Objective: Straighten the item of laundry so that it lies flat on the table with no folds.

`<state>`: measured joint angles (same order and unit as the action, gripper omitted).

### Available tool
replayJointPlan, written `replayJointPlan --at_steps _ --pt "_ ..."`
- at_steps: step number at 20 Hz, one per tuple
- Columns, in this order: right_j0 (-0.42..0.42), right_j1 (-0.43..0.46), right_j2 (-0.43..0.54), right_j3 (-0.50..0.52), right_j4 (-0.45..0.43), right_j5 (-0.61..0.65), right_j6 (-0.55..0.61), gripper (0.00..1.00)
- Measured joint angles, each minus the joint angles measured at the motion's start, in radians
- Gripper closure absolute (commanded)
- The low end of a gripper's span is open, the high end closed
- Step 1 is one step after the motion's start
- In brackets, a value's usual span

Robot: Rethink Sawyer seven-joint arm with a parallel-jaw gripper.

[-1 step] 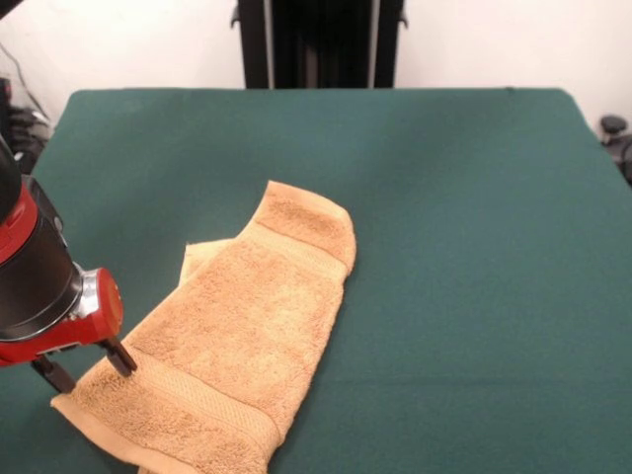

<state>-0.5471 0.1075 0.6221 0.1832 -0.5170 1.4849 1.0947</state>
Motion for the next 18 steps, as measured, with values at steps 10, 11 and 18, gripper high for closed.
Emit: replayJointPlan --at_steps 10,11,18 --pt "-0.001 0.001 0.0 0.0 0.007 -0.01 0.0 1.0" --pt "-0.001 0.001 0.0 0.0 0.007 -0.011 0.0 1.0" --pt "-0.001 0.004 0.0 0.0 0.009 -0.016 0.0 1.0"
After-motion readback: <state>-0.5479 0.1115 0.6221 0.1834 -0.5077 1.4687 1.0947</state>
